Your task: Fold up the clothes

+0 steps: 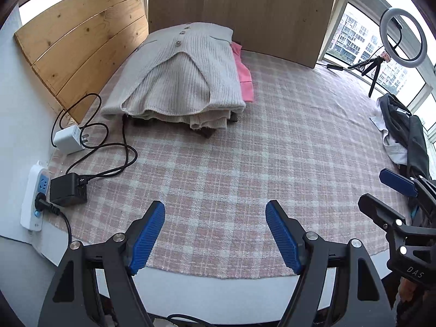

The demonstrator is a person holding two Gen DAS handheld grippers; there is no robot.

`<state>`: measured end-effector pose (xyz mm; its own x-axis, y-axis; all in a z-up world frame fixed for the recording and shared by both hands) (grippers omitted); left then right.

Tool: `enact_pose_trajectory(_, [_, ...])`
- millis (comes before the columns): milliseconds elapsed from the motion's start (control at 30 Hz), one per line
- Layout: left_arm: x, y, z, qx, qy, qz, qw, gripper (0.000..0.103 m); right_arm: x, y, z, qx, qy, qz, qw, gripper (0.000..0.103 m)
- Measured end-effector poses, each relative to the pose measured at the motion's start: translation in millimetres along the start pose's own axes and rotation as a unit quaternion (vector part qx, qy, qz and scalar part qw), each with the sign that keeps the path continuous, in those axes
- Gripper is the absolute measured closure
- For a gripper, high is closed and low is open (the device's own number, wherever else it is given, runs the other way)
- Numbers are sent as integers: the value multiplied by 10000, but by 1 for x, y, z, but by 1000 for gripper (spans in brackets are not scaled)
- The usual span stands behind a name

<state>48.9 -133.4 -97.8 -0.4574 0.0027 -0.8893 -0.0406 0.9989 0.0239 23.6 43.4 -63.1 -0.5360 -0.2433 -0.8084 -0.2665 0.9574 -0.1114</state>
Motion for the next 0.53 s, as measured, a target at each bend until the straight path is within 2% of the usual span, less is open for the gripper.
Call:
enact_pose_trajectory(400, [-33, 29, 24, -175, 361, -186, 9990, 28, -24, 15, 24, -365, 208, -234, 9988, 37])
enact_pose_trajectory(467, [-40, 32, 25, -159, 591, -88, 9981, 29, -27, 17, 25, -381, 247, -236, 9987, 37])
enact_pose_trajectory(533, [-45, 37, 26, -87, 656, -198, 9976, 29, -28, 20, 26, -349, 265, -274, 9987, 37])
Point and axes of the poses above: each gripper's, at about its wrist camera, not at the fingertips, and x roughly the way its jaws point, y to its right, z to its underside, the point moved 1 cm from there along x, roughly the way its jaws point, and after that the axes turned 4 degrees about -z, right-handed, at the moved point
